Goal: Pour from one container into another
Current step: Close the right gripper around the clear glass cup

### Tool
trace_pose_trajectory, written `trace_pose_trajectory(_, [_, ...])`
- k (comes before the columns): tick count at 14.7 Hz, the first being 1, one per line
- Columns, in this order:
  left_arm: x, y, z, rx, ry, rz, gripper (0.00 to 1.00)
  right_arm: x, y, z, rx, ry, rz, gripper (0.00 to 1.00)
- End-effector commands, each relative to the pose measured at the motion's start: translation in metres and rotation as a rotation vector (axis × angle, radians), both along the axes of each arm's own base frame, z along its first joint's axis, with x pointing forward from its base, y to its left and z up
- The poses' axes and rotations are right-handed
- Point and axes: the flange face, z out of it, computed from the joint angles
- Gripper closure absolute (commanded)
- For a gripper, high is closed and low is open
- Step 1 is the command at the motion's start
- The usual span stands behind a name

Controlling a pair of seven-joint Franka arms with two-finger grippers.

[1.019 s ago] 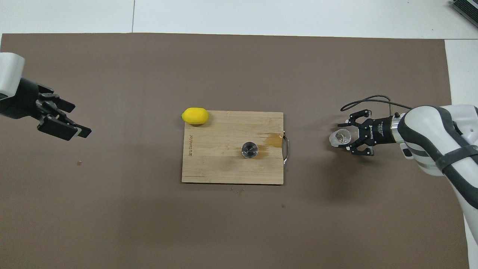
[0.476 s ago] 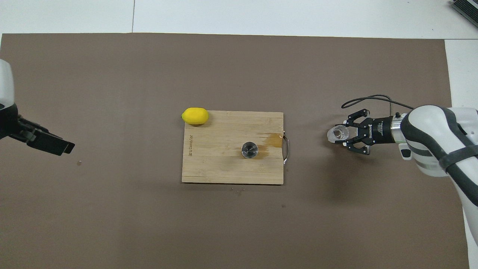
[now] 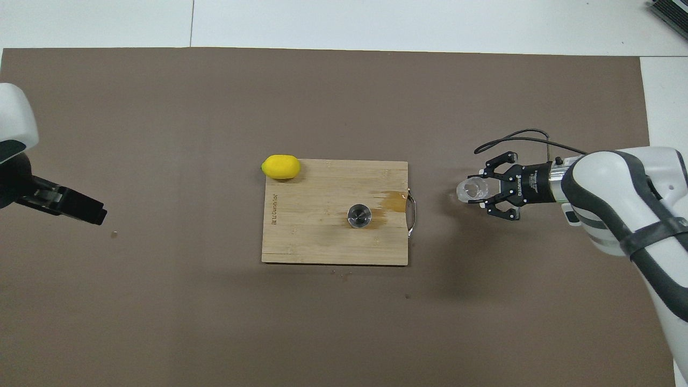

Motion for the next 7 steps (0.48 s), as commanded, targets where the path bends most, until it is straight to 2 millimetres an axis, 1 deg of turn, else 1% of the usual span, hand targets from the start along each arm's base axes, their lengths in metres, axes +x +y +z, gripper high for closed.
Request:
trace_pose_trajectory(1, [0.002, 0.018, -0.002, 0.014, 0.003, 0.045, 0.00, 0.006, 0.037, 0.024, -0.046, -0.021, 0.052, 0.88])
trace_pose_trajectory(2, [0.005, 0.018, -0.001, 0.012, -0.018, 0.044, 0.00, 0.007, 0.054, 0.031, -0.059, -0.027, 0.070, 0.88])
trace_pose_trajectory(3, [0.007, 0.018, 0.001, 0.009, -0.043, 0.035, 0.00, 0.009, 0.067, 0.039, -0.075, -0.024, 0.070, 0.88])
trace_pose_trajectory(4, [0.009, 0.017, -0.001, 0.008, -0.050, 0.033, 0.00, 0.011, 0.085, 0.047, -0.096, -0.015, 0.064, 0.88])
trace_pose_trajectory(6, [0.008, 0.018, -0.001, 0.009, -0.047, 0.039, 0.00, 0.016, 0.112, 0.063, -0.146, -0.005, 0.044, 0.87])
trace_pose_trajectory(7, [0.006, 0.018, -0.004, 0.011, -0.031, 0.041, 0.00, 0.017, 0.129, 0.068, -0.176, 0.001, 0.043, 0.87])
